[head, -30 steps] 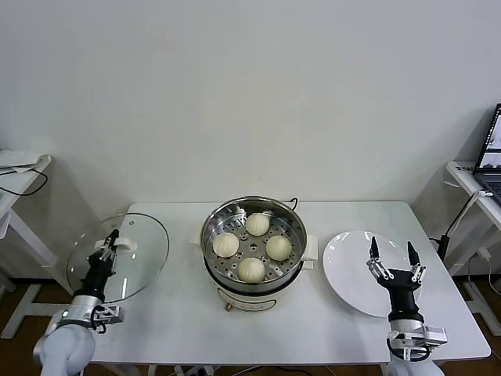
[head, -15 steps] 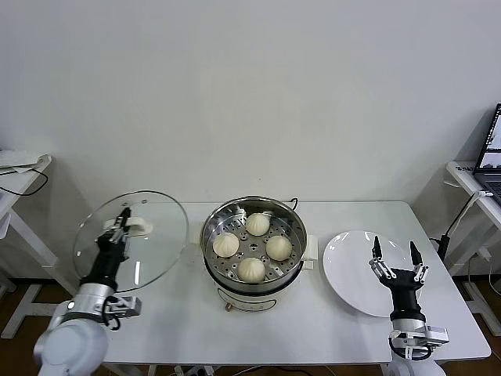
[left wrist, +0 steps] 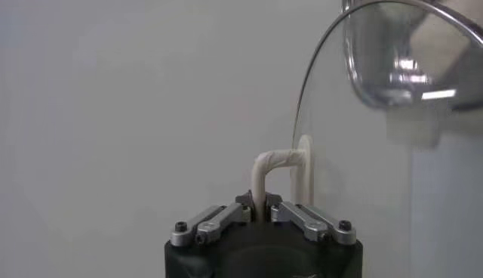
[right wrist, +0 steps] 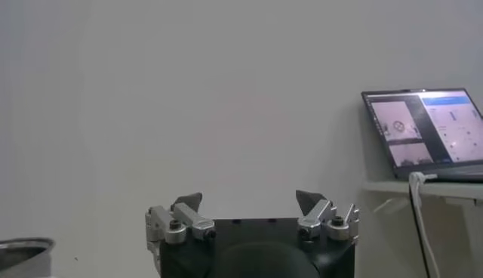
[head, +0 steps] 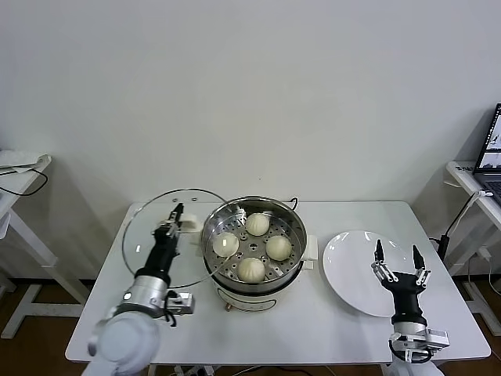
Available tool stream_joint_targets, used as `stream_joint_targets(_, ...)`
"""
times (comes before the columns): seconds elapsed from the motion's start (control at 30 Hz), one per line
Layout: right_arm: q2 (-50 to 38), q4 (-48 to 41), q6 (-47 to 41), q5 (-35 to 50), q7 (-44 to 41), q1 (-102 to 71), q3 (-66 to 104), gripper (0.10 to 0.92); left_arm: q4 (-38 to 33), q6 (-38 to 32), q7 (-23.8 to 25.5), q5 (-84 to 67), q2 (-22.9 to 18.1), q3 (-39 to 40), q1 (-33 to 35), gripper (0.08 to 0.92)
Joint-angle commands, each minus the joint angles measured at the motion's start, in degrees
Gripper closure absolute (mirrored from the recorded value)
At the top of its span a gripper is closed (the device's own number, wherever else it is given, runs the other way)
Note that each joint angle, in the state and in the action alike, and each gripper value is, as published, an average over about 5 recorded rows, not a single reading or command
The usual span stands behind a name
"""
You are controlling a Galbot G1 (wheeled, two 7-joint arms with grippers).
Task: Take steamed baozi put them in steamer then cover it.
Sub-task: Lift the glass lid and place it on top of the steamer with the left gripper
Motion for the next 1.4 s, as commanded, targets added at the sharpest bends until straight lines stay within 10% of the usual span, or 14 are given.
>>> stream_joint_targets(0.03, 0.3, -0.2, 0.0, -0.4, 0.1, 0.1, 0.3, 0.203, 2.6, 9.4, 3.4, 4.3, -1.1, 15.2, -10.2, 0.810)
stream_joint_targets(1.4, 1.0, -4.2, 0.8, -2.6, 0.0, 1.2, 0.0, 0.203, 18.2, 14.0, 6.4, 15.1, -19.6, 22.5, -17.3, 0.810)
